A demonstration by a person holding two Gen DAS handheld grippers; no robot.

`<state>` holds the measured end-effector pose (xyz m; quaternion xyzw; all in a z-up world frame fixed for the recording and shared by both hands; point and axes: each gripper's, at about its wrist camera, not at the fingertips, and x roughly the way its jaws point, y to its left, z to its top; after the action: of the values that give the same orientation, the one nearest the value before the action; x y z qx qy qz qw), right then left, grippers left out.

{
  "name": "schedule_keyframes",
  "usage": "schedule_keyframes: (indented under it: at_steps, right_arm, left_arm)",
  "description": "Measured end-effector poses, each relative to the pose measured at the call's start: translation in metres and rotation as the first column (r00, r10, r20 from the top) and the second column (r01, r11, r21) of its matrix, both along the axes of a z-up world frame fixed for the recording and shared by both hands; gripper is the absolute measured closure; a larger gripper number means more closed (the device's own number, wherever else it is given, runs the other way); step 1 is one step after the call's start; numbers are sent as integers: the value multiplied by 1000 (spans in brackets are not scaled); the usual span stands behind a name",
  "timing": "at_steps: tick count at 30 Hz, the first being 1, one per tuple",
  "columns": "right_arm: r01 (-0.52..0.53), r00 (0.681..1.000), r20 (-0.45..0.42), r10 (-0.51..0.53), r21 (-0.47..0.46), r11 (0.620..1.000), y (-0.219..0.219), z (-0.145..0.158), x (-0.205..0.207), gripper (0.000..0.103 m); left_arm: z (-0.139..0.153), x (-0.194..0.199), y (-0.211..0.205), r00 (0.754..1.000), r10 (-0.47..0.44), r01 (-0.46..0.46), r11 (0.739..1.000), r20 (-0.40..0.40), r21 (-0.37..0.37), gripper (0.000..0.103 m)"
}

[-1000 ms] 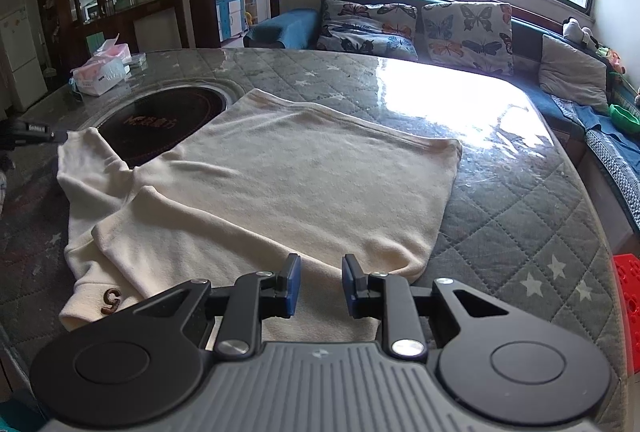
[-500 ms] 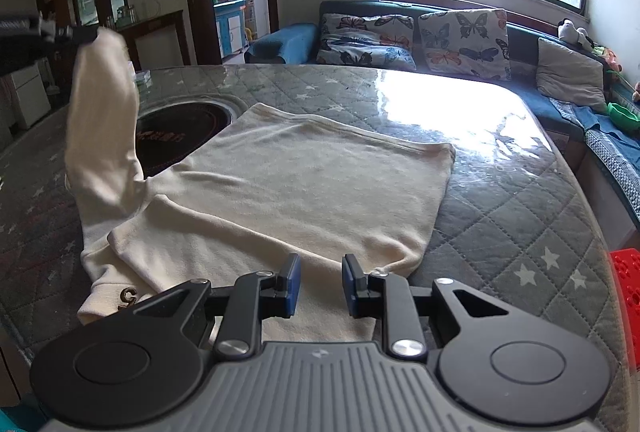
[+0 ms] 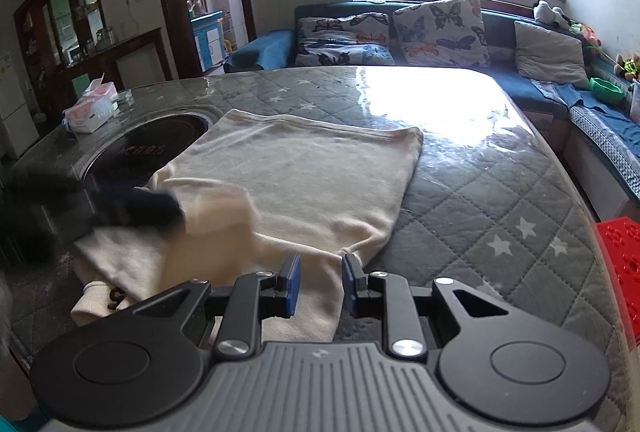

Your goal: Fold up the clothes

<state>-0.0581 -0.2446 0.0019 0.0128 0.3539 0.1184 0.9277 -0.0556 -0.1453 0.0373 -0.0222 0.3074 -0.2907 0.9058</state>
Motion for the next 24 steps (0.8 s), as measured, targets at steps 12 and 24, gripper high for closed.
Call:
schedule_keyframes:
  at_steps: [12,24]
  right_arm:
    - [-26,998,-47,28,56,998,9,-12,10,81]
    - [-53,995,-80,56,37,998,25,-22,18,81]
  left_arm:
    - [-20,24,91,977,211,-208,974,-22,85,56]
    - [-37,68,121,944,325,-319,943,-63,92,79]
